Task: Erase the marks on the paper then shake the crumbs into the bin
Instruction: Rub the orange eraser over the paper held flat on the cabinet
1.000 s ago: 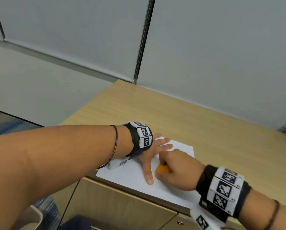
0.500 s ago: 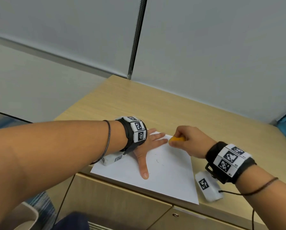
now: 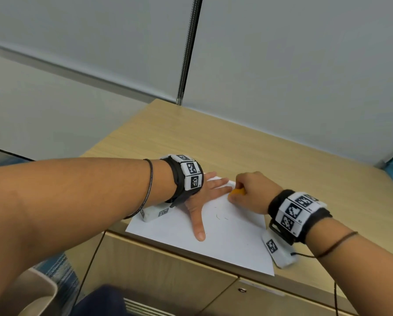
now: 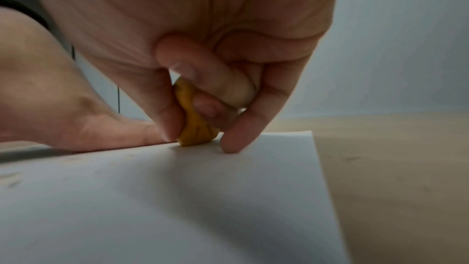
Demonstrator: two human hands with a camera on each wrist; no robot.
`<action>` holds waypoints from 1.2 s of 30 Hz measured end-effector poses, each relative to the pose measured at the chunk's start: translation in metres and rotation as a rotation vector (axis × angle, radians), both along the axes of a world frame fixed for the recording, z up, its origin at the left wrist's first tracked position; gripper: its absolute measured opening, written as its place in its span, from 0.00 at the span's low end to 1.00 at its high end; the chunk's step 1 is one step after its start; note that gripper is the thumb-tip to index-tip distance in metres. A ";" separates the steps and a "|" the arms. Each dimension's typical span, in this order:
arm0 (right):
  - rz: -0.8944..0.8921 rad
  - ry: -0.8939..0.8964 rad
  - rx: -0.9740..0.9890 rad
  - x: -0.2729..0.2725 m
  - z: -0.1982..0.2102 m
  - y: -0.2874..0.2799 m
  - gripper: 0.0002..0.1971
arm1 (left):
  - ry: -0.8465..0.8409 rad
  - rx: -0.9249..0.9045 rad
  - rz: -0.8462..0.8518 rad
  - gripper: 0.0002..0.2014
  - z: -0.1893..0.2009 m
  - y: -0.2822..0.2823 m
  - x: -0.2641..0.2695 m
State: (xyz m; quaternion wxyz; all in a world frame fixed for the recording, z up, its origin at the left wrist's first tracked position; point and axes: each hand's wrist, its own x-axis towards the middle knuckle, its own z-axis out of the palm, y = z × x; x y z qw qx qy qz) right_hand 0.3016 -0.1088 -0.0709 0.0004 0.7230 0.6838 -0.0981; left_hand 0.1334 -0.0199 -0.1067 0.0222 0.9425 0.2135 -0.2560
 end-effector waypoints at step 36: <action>-0.165 0.199 -0.158 -0.001 0.006 -0.024 0.08 | -0.001 -0.007 0.040 0.57 0.030 -0.049 -0.038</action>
